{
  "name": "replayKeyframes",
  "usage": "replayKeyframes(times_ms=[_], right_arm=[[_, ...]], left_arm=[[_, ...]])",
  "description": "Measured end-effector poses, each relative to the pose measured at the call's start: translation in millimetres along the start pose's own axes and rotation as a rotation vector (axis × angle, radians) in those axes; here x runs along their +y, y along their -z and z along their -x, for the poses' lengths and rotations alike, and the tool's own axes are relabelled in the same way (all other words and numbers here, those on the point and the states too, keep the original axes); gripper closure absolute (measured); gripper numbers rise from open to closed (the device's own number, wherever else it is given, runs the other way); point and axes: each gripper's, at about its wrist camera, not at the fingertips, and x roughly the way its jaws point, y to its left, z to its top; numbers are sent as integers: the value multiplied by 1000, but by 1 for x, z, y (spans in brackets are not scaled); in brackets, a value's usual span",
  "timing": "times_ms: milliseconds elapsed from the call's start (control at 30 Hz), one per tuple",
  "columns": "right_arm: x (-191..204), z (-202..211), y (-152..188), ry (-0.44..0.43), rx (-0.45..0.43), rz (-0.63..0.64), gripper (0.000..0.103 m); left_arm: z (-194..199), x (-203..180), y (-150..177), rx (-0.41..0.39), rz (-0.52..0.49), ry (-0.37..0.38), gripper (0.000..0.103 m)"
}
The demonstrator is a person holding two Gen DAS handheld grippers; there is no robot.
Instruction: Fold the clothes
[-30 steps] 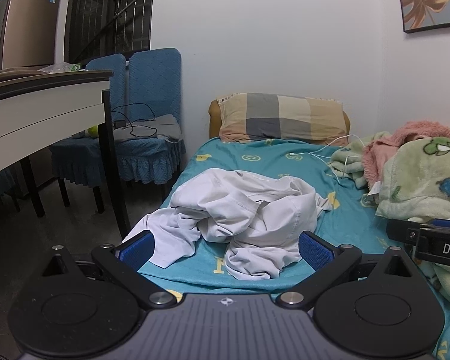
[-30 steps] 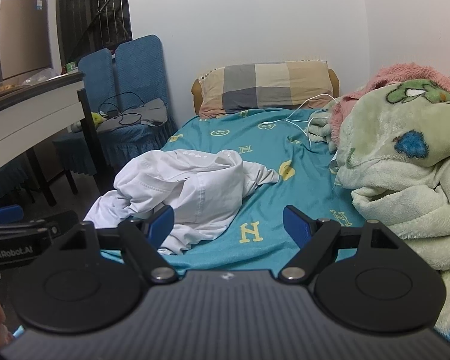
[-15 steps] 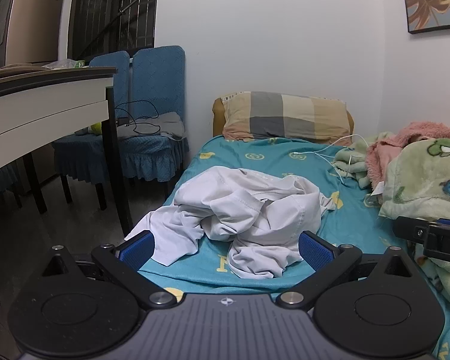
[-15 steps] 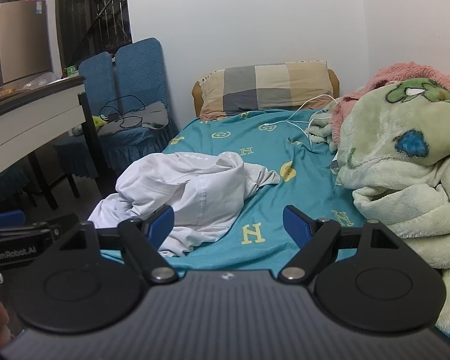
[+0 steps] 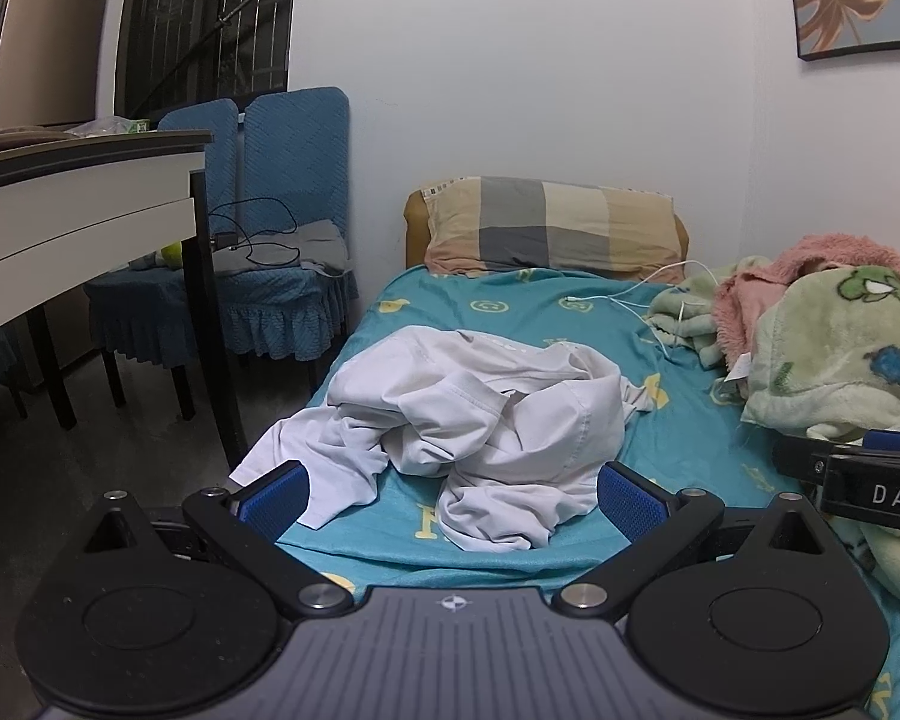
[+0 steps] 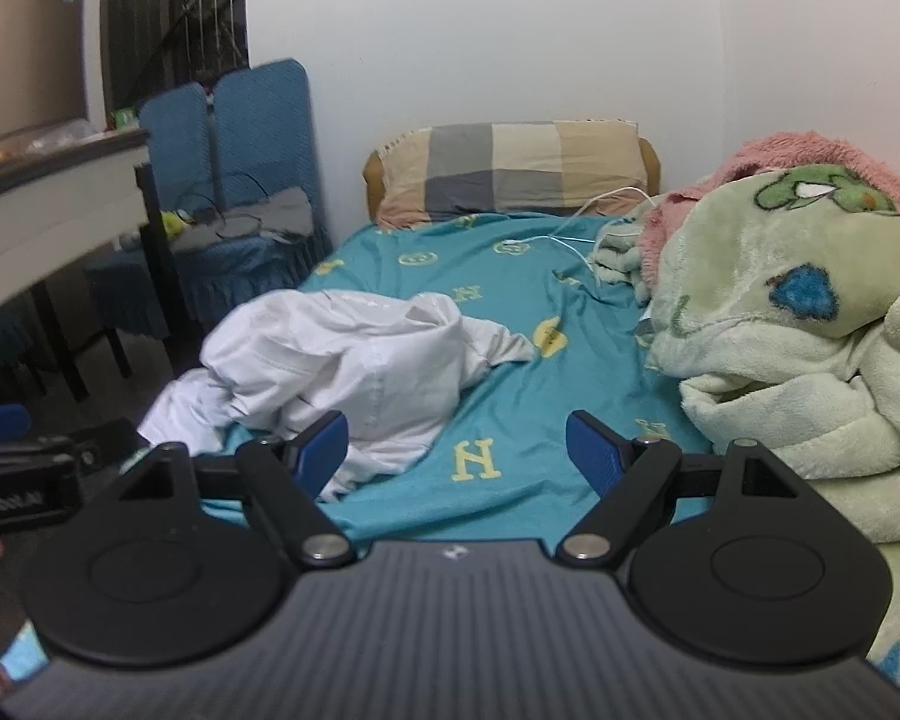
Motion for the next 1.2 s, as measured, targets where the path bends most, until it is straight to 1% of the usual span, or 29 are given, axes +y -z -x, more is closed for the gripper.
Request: replayKeyframes(times_ms=[133, 167, 233, 300, 433, 500, 567, 633, 700, 733, 767, 800, 833, 867, 900, 933, 1067, 1167, 1200], right_arm=[[1, -1, 3, 42, -7, 25, 22], [1, -1, 3, 53, -9, 32, 22], [-2, 1, 4, 44, -11, 15, 22], [-6, 2, 4, 28, -13, -16, 22], [-13, 1, 4, 7, -28, -63, 22], [-18, -6, 4, -19, -16, -95, 22], [-21, -15, 6, -20, -7, -115, 22], [-22, -24, 9, -10, -7, -112, 22], [-22, -37, 12, -6, 0, -103, 22], [-23, -44, 13, -6, 1, -98, 22], [-23, -51, 14, -3, 1, -91, 22], [-24, -57, 15, -4, -1, -88, 22], [-24, -64, 16, -7, -3, -85, 22], [-26, -70, 17, -13, -5, -90, 22], [-27, -75, 17, -23, -5, -97, 22], [-28, -81, 17, -35, -4, -104, 22], [-37, -93, 20, -65, 14, -151, 22], [-39, -87, 19, -74, -17, -165, 21], [-39, -84, 19, -77, -33, -170, 14]], left_arm=[[-6, 0, -1, -3, -5, 1, 0], [-11, 0, -4, 0, -5, 4, 0], [-28, 1, -12, 23, -2, 23, 0], [-52, 2, -22, 50, 6, 42, 0], [-118, 2, -37, 82, 19, 51, 1], [-150, 3, -45, 97, 25, 55, 3], [-183, 3, -52, 109, 35, 56, 8], [-211, 5, -50, 113, 52, 54, 10], [-237, 8, -48, 118, 68, 54, 21], [-245, 9, -46, 122, 69, 59, 34], [-248, 9, -43, 128, 64, 68, 50], [-251, 10, -41, 134, 59, 76, 55], [-254, 10, -38, 140, 55, 85, 67], [-257, 10, -36, 146, 50, 93, 86], [-256, 10, -35, 142, 40, 100, 91], [-249, 10, -36, 122, 32, 106, 95], [-198, 11, -47, 19, 3, 148, 98], [-151, 15, -59, -43, -12, 184, 98], [-133, 17, -62, -59, -12, 198, 99]])
